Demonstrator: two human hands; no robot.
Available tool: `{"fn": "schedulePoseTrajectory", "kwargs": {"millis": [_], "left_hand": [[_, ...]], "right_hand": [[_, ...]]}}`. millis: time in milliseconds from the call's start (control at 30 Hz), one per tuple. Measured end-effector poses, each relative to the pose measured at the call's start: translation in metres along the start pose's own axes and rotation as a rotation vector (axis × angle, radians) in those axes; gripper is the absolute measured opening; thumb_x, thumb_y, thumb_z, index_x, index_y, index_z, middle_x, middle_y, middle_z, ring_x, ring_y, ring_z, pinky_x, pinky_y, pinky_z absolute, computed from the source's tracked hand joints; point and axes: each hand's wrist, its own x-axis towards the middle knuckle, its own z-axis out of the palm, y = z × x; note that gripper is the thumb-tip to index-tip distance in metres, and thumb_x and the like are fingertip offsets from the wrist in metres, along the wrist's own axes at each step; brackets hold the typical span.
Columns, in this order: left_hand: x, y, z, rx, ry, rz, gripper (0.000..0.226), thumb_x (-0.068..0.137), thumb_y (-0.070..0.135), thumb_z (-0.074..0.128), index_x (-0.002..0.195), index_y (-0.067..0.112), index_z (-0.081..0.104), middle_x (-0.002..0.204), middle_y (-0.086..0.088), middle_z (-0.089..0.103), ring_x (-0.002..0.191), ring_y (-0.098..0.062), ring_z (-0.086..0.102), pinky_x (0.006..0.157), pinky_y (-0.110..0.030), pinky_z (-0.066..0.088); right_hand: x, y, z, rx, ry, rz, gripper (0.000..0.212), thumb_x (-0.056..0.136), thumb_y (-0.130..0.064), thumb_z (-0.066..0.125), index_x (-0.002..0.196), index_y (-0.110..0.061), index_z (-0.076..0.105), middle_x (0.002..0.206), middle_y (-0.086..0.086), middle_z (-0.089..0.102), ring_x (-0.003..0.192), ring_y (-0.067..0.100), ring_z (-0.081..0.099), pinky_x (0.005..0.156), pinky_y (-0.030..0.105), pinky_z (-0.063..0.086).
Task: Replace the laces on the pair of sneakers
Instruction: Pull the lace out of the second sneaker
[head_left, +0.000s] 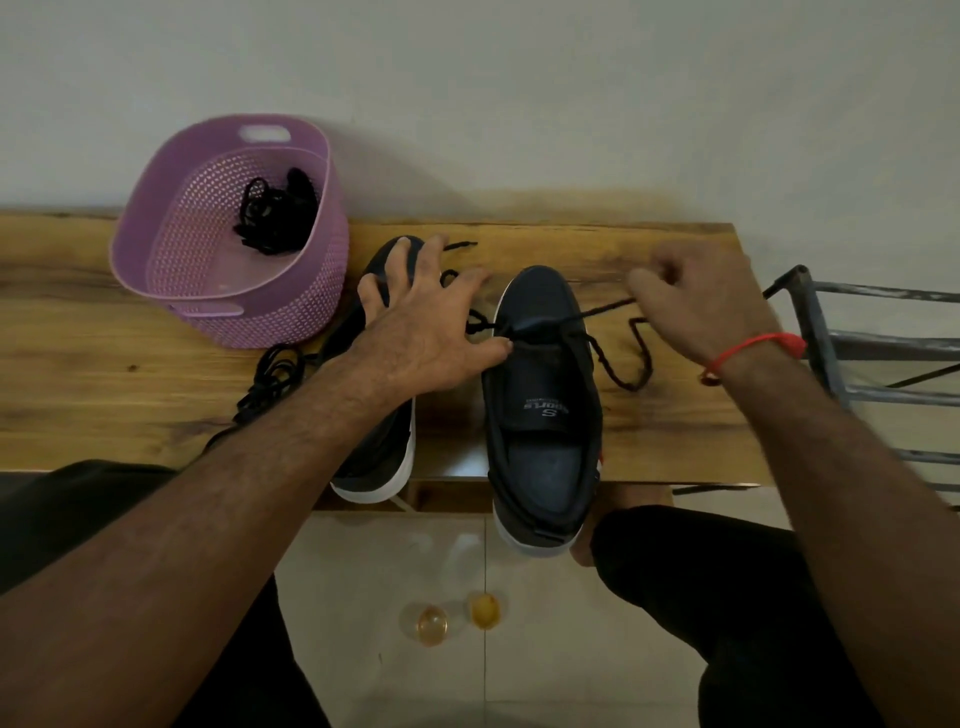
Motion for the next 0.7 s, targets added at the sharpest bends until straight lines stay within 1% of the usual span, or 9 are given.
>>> {"fn": "schedulePoseTrajectory", "kwargs": {"millis": [67, 167, 233, 267, 367, 467, 600, 667, 700], "left_hand": [[0.0, 0.0, 0.0, 0.001, 0.001, -0.003, 0.08, 0.08, 0.07, 0.064, 0.149, 0.046, 0.033, 0.167, 0.001, -0.004, 0.151, -0.034, -0.012, 0.116, -0.066, 0.003], [0.0, 0.0, 0.0, 0.005, -0.002, -0.001, 0.079, 0.08, 0.07, 0.064, 0.149, 0.046, 0.033, 0.167, 0.0, -0.004, 0.152, -0.034, -0.011, 0.116, -0.066, 0.004], [0.0, 0.001, 0.001, 0.004, -0.005, -0.003, 0.08, 0.08, 0.069, 0.065, 0.149, 0.046, 0.033, 0.167, 0.0, -0.004, 0.152, -0.034, -0.011, 0.116, -0.066, 0.004], [0.0, 0.002, 0.001, 0.005, -0.005, -0.006, 0.08, 0.08, 0.069, 0.065, 0.149, 0.046, 0.033, 0.167, 0.001, -0.004, 0.152, -0.034, -0.012, 0.116, -0.066, 0.004], [0.001, 0.003, 0.001, 0.0, -0.009, -0.011, 0.079, 0.08, 0.068, 0.065, 0.149, 0.047, 0.032, 0.167, 0.001, -0.005, 0.152, -0.033, -0.013, 0.117, -0.066, 0.004], [0.001, 0.003, 0.001, -0.003, -0.006, -0.009, 0.079, 0.08, 0.068, 0.065, 0.149, 0.047, 0.032, 0.167, 0.002, -0.004, 0.152, -0.032, -0.013, 0.117, -0.066, 0.004], [0.0, 0.001, 0.0, -0.009, -0.011, -0.004, 0.079, 0.08, 0.069, 0.065, 0.149, 0.046, 0.034, 0.167, 0.001, -0.004, 0.152, -0.033, -0.013, 0.117, -0.066, 0.004], [0.001, 0.002, 0.0, -0.004, -0.011, -0.006, 0.079, 0.08, 0.069, 0.065, 0.149, 0.047, 0.033, 0.167, 0.001, -0.004, 0.152, -0.033, -0.012, 0.117, -0.067, 0.004], [0.001, 0.002, 0.0, -0.003, -0.01, -0.007, 0.079, 0.08, 0.069, 0.065, 0.149, 0.047, 0.033, 0.167, 0.001, -0.005, 0.152, -0.033, -0.012, 0.117, -0.067, 0.004]], "right_hand": [[0.004, 0.016, -0.006, -0.125, -0.137, 0.106, 0.029, 0.088, -0.03, 0.054, 0.063, -0.017, 0.047, 0.064, 0.004, 0.05, 0.063, 0.021, 0.046, 0.054, 0.029, 0.031], [-0.001, 0.027, 0.005, -0.274, -0.37, 0.21, 0.031, 0.094, -0.048, 0.055, 0.096, -0.017, 0.062, 0.104, 0.011, 0.065, 0.094, 0.027, 0.057, 0.075, 0.037, 0.047], [-0.005, 0.018, 0.016, -0.234, -0.341, 0.055, 0.048, 0.092, -0.059, 0.054, 0.121, -0.021, 0.06, 0.131, 0.007, 0.057, 0.122, 0.027, 0.05, 0.101, 0.043, 0.044], [-0.007, 0.008, 0.023, -0.176, -0.316, -0.044, 0.05, 0.091, -0.059, 0.054, 0.125, -0.022, 0.059, 0.137, 0.004, 0.054, 0.129, 0.025, 0.046, 0.108, 0.042, 0.04], [-0.013, -0.016, 0.042, -0.187, -0.299, -0.22, 0.036, 0.092, -0.052, 0.057, 0.113, -0.023, 0.063, 0.13, 0.001, 0.056, 0.125, 0.025, 0.046, 0.107, 0.041, 0.039], [-0.016, -0.023, 0.043, -0.138, -0.232, -0.234, 0.016, 0.094, -0.035, 0.06, 0.092, -0.02, 0.065, 0.122, 0.003, 0.061, 0.116, 0.024, 0.054, 0.099, 0.041, 0.045], [-0.005, -0.011, 0.013, 0.031, 0.006, -0.044, 0.018, 0.085, -0.029, 0.058, 0.074, -0.016, 0.06, 0.085, 0.002, 0.067, 0.085, 0.023, 0.061, 0.073, 0.038, 0.052], [0.002, 0.002, -0.001, -0.027, 0.007, 0.052, 0.021, 0.085, -0.033, 0.057, 0.071, -0.018, 0.054, 0.072, 0.0, 0.058, 0.075, 0.023, 0.055, 0.062, 0.035, 0.045], [0.004, 0.008, -0.003, -0.077, -0.058, 0.093, 0.021, 0.087, -0.035, 0.057, 0.075, -0.018, 0.056, 0.076, 0.001, 0.059, 0.079, 0.024, 0.055, 0.064, 0.035, 0.043]]}}
